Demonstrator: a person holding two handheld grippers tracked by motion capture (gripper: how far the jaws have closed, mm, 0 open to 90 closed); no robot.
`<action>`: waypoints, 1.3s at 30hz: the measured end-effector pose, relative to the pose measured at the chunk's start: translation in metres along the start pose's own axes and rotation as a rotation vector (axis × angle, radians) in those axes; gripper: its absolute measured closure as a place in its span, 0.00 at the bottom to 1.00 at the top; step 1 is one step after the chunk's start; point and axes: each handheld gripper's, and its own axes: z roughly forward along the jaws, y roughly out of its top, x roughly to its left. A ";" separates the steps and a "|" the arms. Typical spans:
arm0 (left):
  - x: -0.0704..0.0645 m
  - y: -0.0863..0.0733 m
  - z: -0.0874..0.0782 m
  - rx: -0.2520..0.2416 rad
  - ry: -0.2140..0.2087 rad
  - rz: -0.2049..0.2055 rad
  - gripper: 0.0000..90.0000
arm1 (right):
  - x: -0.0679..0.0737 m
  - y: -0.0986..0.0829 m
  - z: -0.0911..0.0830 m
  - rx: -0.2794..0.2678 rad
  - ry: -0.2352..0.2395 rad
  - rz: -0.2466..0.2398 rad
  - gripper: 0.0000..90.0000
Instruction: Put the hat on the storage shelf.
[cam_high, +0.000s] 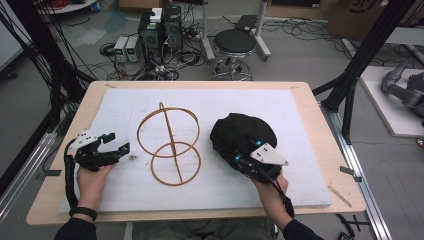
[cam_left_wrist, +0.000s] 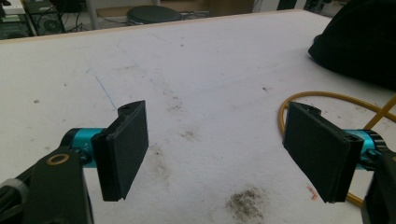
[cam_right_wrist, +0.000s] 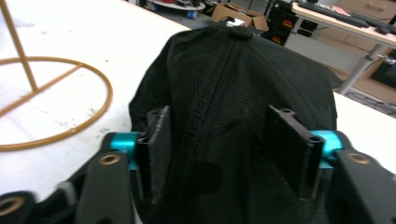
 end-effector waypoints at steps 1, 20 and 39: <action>0.000 -0.001 0.000 0.000 -0.001 -0.005 0.25 | 0.000 -0.001 0.002 0.004 -0.008 -0.010 0.55; 0.002 -0.003 -0.001 -0.002 0.003 -0.018 0.25 | -0.019 0.020 -0.005 -0.044 0.080 0.012 0.96; 0.002 -0.002 -0.002 -0.009 -0.006 -0.019 0.25 | -0.042 0.079 -0.007 -0.197 0.044 0.140 0.97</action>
